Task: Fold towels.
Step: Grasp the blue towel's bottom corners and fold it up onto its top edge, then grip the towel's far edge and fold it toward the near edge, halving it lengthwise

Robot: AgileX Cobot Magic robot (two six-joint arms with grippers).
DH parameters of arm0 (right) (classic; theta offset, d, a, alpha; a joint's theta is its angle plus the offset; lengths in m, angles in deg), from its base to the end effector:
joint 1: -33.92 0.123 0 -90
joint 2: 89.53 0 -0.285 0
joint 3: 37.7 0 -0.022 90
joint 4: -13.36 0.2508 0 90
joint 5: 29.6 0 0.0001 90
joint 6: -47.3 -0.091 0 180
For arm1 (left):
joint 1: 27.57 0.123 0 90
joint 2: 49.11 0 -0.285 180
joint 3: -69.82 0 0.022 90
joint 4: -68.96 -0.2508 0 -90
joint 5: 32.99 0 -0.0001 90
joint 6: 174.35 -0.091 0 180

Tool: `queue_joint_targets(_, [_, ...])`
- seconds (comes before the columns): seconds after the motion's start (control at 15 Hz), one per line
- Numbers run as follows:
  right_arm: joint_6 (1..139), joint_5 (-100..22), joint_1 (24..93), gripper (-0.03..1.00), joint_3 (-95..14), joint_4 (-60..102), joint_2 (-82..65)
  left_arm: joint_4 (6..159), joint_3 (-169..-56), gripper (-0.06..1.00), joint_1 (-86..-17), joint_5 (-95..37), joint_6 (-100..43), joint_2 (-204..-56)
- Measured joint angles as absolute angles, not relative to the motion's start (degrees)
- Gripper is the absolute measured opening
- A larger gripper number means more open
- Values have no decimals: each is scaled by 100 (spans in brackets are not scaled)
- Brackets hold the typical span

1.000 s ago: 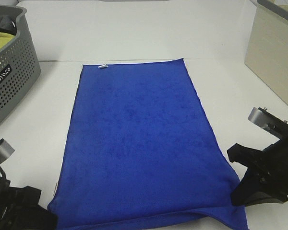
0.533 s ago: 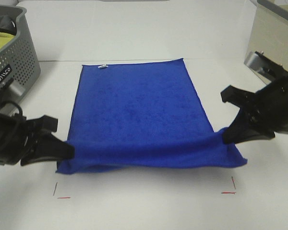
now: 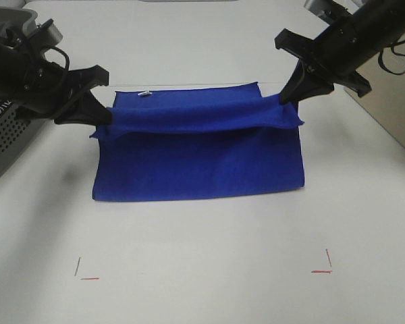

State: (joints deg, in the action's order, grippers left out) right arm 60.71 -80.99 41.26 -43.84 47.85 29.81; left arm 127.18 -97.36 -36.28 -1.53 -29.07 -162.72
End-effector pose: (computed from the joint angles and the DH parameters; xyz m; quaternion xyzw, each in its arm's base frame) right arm 0.3994 0.0921 0.2166 -0.0207 0.9584 0.2472 0.1413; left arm 0.3661 -0.0970 0.1867 -0.0159 0.9293 -0.2826 0.2372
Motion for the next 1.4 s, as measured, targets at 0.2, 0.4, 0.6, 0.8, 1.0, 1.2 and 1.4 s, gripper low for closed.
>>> queue_joint_targets(0.2, [5956, -8231, 4126, 0, -5811, 4648, 3863, 12580, -10722, 1, -3507, -187, -2827, -16891])
queue_joint_targets(0.4, [5818, -8362, 4126, 0, -7450, 4430, 4912, 12511, -11673, 1, -3496, -468, -2810, -17585])
queue_joint_targets(0.6, [5710, -8345, 4126, 0, -8607, 4293, 5817, 12506, -12275, 1, -3496, -1133, -2850, -18186])
queue_joint_targets(0.8, [5710, -8076, 4126, 0, -9071, 4281, 6350, 12506, -12762, 1, -3496, -1328, -2873, -18696])
queue_joint_targets(1.0, [5710, -7910, 4126, 21, -9100, 4207, 6493, 12500, -12928, 22, -3496, -1299, -2936, -18920])
queue_joint_targets(1.2, [5687, -7944, 4126, 73, -9123, 4109, 6465, 12500, -12985, 65, -3496, -1282, -3320, -18891])
queue_joint_targets(1.4, [5681, -8660, 4126, 84, -9123, 3788, 6247, 12420, -12985, 71, -3473, -760, -3366, -18851])
